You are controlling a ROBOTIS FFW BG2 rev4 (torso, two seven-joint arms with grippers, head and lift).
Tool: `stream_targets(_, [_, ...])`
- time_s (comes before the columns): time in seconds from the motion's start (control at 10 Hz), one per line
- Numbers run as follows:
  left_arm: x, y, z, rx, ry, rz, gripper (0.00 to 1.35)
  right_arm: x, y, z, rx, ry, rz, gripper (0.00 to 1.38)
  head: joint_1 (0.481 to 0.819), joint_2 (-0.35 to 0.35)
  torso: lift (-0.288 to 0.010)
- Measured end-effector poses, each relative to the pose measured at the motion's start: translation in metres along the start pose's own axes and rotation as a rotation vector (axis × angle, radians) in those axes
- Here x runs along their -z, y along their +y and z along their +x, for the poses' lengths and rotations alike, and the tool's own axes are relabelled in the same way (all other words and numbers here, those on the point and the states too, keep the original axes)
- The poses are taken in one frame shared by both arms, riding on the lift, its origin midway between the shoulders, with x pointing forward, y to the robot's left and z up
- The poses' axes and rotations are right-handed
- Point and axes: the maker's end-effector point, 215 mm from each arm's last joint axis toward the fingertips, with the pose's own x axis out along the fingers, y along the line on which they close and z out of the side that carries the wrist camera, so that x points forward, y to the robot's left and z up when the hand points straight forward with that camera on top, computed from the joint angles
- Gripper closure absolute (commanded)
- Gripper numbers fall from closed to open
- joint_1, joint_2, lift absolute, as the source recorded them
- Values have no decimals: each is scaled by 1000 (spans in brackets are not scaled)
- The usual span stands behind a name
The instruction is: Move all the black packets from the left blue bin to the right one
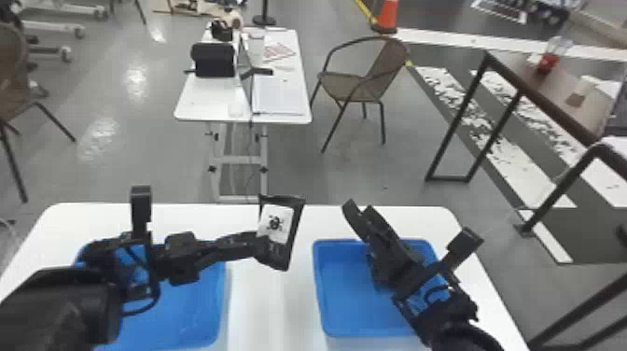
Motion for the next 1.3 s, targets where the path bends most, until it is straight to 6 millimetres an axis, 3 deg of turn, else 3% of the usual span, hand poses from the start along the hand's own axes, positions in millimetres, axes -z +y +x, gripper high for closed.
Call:
stream_targets(0.5, [-2, -6, 31, 67, 9, -37, 1208, 31, 55, 21, -181, 130, -14, 329, 695, -138, 0])
stream_targets(0.6, [-3, -6, 33, 71, 10, -37, 1208, 40, 65, 24, -212, 163, -10, 490, 695, -132, 0])
stream_targets(0.7, [-4, -7, 36, 74, 10, -37, 1208, 48, 72, 27, -234, 191, -11, 958, 695, -121, 0])
stream_targets(0.8, [-4, -7, 37, 75, 11, -39, 1208, 54, 76, 29, -245, 211, -16, 1162, 695, -113, 0])
stream_targets(0.9, [-4, -7, 38, 76, 9, -41, 1208, 57, 77, 30, -247, 224, -30, 1286, 695, -111, 0])
stream_targets(1.0, [-4, -7, 38, 72, 7, -44, 1208, 56, 77, 31, -246, 217, -46, 1277, 695, -111, 0])
stream_targets(1.1, [-2, -4, 38, 56, 3, -52, 1111, 53, 79, 32, -257, 194, -45, 1277, 695, -111, 0])
stream_targets(1.3, [8, 16, 29, -46, -29, -99, 357, 50, 88, 31, -304, 155, -1, 1277, 695, -92, 0])
